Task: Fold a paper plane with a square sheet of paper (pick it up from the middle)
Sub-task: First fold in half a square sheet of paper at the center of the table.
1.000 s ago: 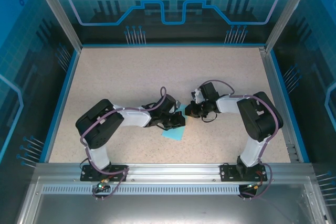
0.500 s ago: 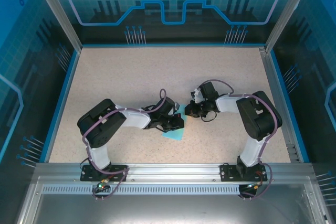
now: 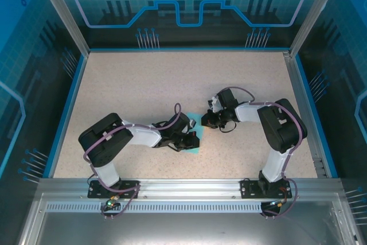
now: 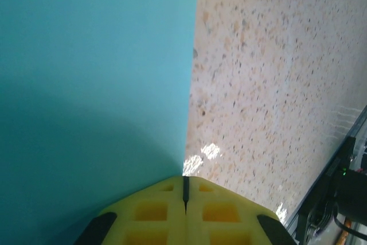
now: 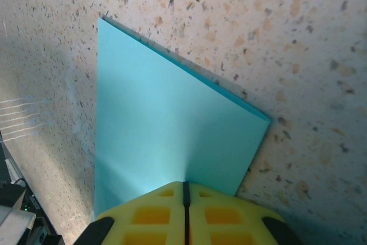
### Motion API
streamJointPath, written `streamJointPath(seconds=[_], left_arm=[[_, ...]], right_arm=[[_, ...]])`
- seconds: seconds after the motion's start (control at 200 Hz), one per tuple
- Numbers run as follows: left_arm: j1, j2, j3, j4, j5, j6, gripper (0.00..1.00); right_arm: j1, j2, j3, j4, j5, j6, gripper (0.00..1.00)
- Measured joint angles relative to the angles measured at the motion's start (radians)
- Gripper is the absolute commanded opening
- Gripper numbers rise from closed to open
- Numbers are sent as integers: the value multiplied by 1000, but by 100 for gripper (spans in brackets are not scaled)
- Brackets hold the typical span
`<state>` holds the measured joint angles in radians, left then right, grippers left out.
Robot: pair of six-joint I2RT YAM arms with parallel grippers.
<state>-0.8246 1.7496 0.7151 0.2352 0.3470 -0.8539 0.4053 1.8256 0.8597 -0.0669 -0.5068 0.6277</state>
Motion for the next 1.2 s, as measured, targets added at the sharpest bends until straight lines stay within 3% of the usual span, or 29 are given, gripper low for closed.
streamJointPath(seconds=[0.555, 0.76, 0.845, 1.025, 1.2], left_arm=[[-71, -63, -48, -56, -11, 23, 3], [-78, -109, -50, -123, -42, 19, 8], [-71, -152, -39, -167, -75, 15, 12], [2, -280, -17, -236, -161, -12, 31], [113, -359, -32, -299, -203, -51, 49]], right_arm=[[0, 1, 2, 0, -2, 0, 7], [5, 0, 20, -34, 8, -6, 9], [21, -8, 45, -77, 47, -16, 11], [87, -80, 95, -182, 166, -26, 17], [176, -147, 126, -237, 300, 2, 39]])
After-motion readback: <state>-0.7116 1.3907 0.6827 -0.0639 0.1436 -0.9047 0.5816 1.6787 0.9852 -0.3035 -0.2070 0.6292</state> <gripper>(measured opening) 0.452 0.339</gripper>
